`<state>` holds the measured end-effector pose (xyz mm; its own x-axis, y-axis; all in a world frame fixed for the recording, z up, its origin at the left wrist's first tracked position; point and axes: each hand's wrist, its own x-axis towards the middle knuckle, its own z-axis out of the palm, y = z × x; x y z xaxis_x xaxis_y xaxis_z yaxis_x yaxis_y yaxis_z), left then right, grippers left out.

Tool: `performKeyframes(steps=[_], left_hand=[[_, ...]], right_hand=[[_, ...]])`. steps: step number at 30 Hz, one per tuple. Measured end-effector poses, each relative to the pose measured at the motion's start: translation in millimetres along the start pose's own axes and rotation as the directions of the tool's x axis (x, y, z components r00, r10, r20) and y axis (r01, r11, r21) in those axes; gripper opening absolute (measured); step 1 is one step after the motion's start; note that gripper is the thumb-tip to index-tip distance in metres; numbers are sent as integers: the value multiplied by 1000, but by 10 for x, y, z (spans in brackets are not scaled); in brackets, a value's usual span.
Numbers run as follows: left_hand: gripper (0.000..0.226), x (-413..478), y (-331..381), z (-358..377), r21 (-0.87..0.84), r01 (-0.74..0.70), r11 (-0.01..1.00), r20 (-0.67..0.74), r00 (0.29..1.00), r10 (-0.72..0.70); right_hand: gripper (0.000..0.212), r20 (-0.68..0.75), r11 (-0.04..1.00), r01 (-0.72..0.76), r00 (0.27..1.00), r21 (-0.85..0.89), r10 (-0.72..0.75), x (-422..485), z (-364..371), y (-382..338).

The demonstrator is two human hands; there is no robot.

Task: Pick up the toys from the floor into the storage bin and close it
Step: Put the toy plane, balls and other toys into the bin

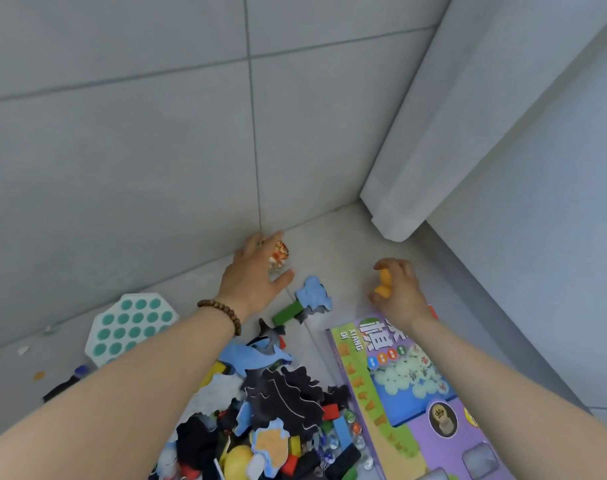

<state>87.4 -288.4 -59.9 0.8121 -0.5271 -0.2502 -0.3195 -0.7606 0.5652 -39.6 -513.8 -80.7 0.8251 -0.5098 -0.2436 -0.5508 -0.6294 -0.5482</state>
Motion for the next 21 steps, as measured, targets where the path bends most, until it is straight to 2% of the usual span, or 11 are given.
performKeyframes(steps=[4, 8, 10, 13, 15, 17, 19, 21], left_hand=[[62, 182, 37, 58, 120, 40, 992, 48, 998, -46], [56, 319, -27, 85, 62, 88, 994, -26, 996, -87], [47, 320, -56, 94, 35, 97, 995, -61, 994, -94], [43, 233, -116, 59, 34, 82, 996, -36, 996, -80], [52, 134, -179, -32, -78, 52, 996, -35, 998, -55], [59, 12, -173, -248, -303, 87, 949, -59, 992, -110], [53, -152, -125, -608, -573, 191, 797, -49, 963, -266], [44, -410, -123, -1050, -737, 300, 605, 61, 922, -382]], right_hand=[[36, 36, 1000, -13, 999, -19, 13, 89, 96, -16], [35, 66, 997, 5, 998, -82, 0, 87, 168, -62], [35, 83, 999, -19, 996, -38, 22, 75, 201, -89], [30, 123, 985, -72, 991, 157, 53, 55, 182, -218], [26, 113, 942, -106, 991, 317, 74, 38, 152, -372], [25, 99, 855, -151, 988, 497, 117, -24, 130, -611], [24, 163, 759, -217, 976, 613, 147, -118, 136, -938], [23, 278, 687, -292, 951, 665, 136, -283, 122, -1310]])
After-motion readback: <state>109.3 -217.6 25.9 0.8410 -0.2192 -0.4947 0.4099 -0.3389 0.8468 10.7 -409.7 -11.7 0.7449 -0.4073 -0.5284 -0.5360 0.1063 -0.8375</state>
